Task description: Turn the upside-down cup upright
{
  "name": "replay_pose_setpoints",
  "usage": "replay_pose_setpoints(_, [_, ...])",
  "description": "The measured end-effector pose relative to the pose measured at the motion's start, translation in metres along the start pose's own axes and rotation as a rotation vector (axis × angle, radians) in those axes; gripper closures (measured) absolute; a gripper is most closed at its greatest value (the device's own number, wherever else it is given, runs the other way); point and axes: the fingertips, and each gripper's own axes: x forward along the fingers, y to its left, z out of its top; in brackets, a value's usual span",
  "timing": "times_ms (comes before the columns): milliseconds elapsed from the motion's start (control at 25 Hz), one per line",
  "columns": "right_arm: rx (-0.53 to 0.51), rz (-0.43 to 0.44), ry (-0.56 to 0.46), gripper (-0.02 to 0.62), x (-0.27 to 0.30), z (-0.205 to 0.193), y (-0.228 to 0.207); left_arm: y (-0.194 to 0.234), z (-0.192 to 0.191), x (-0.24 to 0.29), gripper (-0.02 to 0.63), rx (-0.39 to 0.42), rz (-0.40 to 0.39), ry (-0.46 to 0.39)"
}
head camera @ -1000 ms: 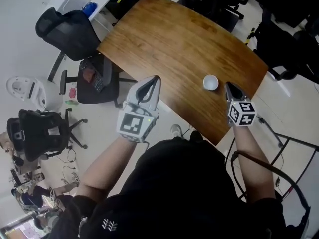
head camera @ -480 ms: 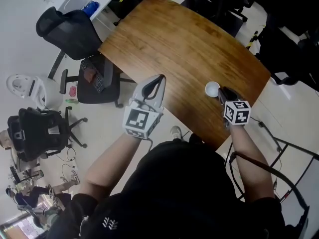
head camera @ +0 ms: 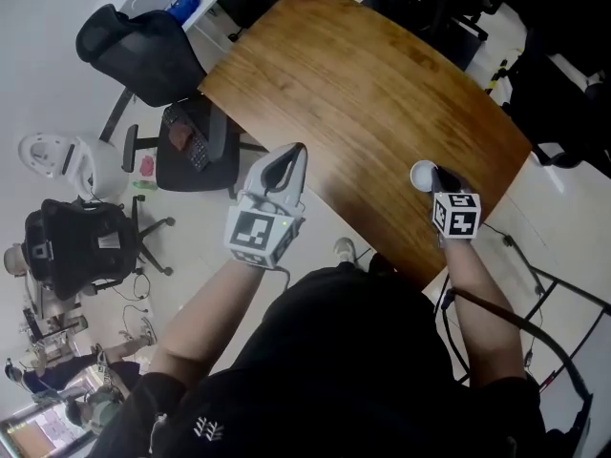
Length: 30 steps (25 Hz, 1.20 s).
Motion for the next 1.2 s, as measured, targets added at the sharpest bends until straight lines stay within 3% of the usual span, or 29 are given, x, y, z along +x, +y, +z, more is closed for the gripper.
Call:
replay_pose_setpoints(120, [-0.163, -0.115, 0.001, 0.571, -0.015, 0.003, -0.019, 0.002, -0.001, -0.001, 0.606, -0.012, 0.010, -0.006])
replay_pose_setpoints(240, [-0.308, -0.201, 0.079, 0.571, -0.020, -0.009, -0.033, 0.001, -0.004, -0.001, 0.606, -0.022, 0.009, -0.004])
replay_pose_setpoints(400, [-0.418, -0.165, 0.092, 0.569, -0.019, -0.012, -0.008, 0.000, -0.002, 0.000, 0.606, -0.022, 0.006, -0.004])
replay_pose_setpoints(720, [-0.402, 0.008, 0.022, 0.522, -0.007, -0.026, 0.057, 0.003, 0.010, -0.004, 0.606, 0.018, 0.033, -0.018])
replay_pose_setpoints(1000, [-0.329, 0.043, -0.033, 0.511, 0.004, -0.035, 0.069, 0.007, 0.009, -0.012, 0.606, 0.027, 0.063, -0.003])
replay_pose_setpoints(1200, [-0.263, 0.135, -0.052, 0.499, 0.006, -0.034, 0.070, 0.011, 0.006, -0.018, 0.606, 0.017, 0.090, 0.007])
